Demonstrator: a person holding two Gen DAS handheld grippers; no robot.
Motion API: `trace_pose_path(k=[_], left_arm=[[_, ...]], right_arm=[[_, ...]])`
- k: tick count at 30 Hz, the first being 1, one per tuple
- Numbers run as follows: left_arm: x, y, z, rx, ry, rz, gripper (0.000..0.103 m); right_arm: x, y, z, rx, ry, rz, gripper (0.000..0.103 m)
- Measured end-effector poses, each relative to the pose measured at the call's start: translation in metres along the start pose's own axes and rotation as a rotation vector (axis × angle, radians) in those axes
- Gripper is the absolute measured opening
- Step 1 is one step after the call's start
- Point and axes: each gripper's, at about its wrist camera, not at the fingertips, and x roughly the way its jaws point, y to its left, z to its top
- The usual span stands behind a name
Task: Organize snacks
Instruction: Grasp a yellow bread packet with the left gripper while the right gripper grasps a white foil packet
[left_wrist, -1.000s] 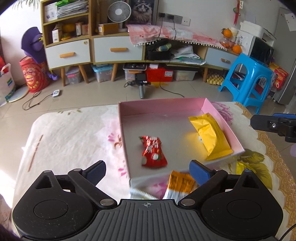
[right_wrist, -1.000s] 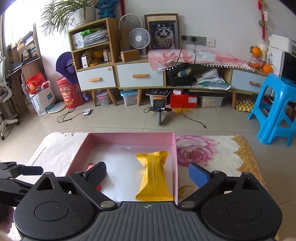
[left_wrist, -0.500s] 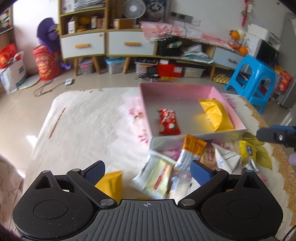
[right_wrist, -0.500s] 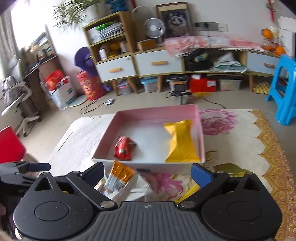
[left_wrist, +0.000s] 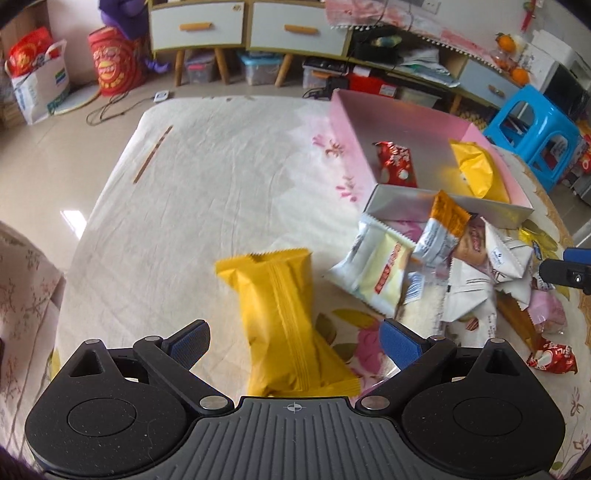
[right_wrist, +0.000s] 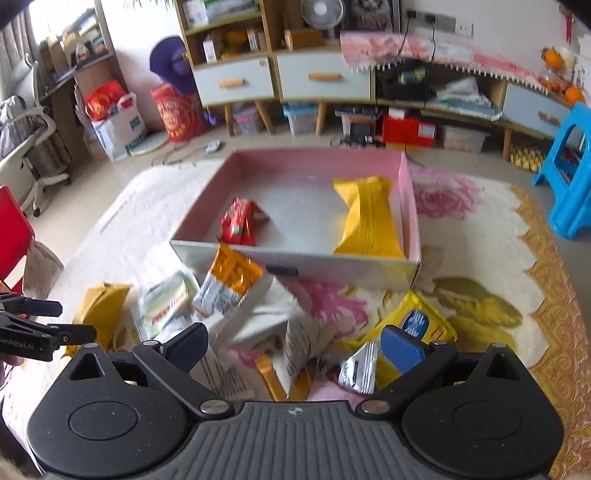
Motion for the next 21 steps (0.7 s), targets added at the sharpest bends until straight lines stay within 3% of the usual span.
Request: trace_pose_path(k=[10, 21], left_arm=[[0.013, 0.015, -0.001, -0.076, 0.061, -0.052, 0.091], [0.019, 0.019, 0.001, -0.097, 0.073, -0.057, 0.059]], right_arm=[[0.017, 0.019, 0.003, -0.028, 0.042, 0.004, 0.092], [0.033, 0.023, 0.007, -0.017, 0.073, -0.032, 0.089]])
